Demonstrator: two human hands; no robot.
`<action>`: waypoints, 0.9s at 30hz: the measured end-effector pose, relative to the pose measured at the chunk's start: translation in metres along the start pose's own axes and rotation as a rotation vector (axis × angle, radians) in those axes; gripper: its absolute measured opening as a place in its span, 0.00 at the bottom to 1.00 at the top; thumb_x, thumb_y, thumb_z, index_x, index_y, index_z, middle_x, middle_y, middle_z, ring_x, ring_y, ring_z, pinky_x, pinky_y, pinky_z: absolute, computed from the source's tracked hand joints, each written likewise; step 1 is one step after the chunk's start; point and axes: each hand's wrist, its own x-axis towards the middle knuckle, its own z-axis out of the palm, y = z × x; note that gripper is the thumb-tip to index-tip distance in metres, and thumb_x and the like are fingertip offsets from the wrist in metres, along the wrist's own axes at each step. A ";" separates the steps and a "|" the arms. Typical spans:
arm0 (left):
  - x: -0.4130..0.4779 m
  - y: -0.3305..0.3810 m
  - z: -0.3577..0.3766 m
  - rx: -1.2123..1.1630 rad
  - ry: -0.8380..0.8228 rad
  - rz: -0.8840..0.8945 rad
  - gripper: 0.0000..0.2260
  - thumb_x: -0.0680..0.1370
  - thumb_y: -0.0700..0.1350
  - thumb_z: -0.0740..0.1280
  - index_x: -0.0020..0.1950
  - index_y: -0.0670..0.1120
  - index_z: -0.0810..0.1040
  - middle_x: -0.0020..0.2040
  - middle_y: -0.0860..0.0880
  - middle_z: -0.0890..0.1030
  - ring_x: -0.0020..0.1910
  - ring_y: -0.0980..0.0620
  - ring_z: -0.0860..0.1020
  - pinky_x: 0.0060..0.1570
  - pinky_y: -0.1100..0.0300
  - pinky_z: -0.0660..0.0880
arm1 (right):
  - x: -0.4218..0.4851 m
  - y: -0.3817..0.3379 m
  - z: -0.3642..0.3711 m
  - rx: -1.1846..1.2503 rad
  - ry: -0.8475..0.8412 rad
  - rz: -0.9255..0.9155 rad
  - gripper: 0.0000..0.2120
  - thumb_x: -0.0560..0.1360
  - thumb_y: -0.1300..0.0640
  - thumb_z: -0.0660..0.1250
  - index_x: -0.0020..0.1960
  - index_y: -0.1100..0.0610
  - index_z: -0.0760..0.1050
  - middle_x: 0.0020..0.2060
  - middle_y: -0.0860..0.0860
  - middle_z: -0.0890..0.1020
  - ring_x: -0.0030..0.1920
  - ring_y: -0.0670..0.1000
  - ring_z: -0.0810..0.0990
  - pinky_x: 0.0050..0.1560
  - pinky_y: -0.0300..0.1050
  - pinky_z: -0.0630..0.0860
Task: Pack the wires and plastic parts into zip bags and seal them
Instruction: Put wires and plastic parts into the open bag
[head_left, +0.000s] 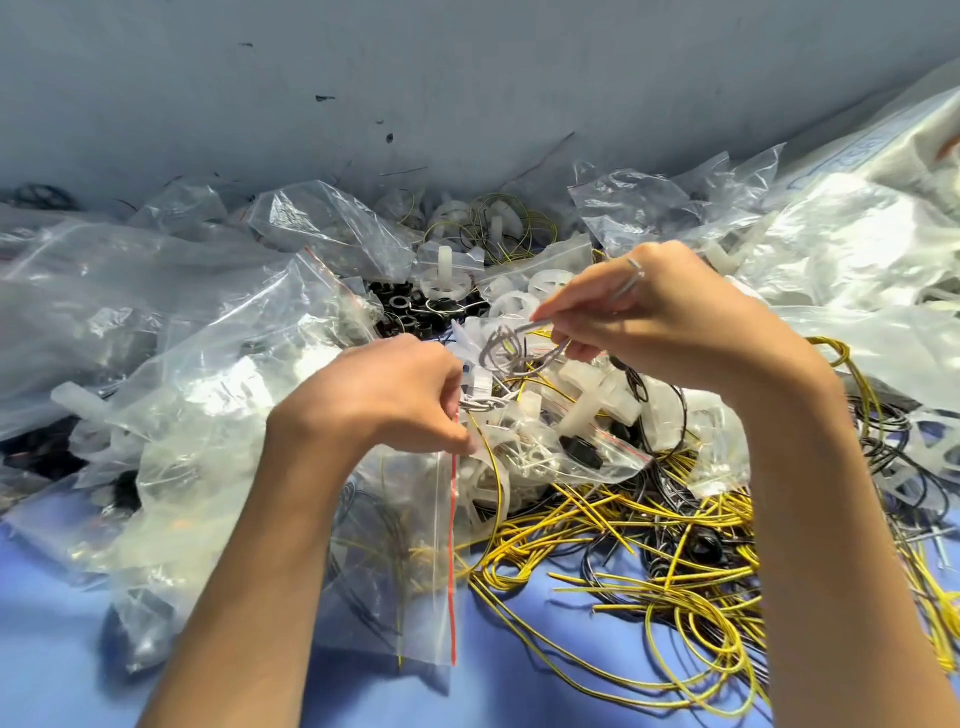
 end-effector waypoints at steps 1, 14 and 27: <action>0.000 0.000 0.000 -0.004 -0.004 0.009 0.10 0.68 0.52 0.71 0.35 0.50 0.72 0.34 0.54 0.77 0.37 0.52 0.76 0.39 0.57 0.74 | -0.001 -0.001 0.000 -0.012 -0.035 -0.008 0.09 0.75 0.62 0.68 0.46 0.50 0.84 0.34 0.47 0.85 0.36 0.44 0.84 0.43 0.42 0.80; -0.009 -0.014 -0.017 -0.514 0.423 0.187 0.06 0.65 0.40 0.64 0.31 0.49 0.69 0.23 0.56 0.70 0.24 0.59 0.66 0.25 0.71 0.62 | 0.004 -0.017 0.027 -0.028 -0.350 -0.065 0.09 0.75 0.65 0.64 0.43 0.54 0.79 0.35 0.49 0.85 0.37 0.39 0.84 0.37 0.41 0.79; -0.020 0.002 -0.038 -0.933 0.784 0.251 0.10 0.65 0.36 0.62 0.33 0.53 0.69 0.34 0.44 0.70 0.33 0.49 0.67 0.37 0.41 0.72 | 0.008 -0.033 0.047 0.008 -0.476 -0.194 0.16 0.77 0.72 0.54 0.63 0.69 0.69 0.58 0.68 0.76 0.60 0.63 0.73 0.60 0.60 0.67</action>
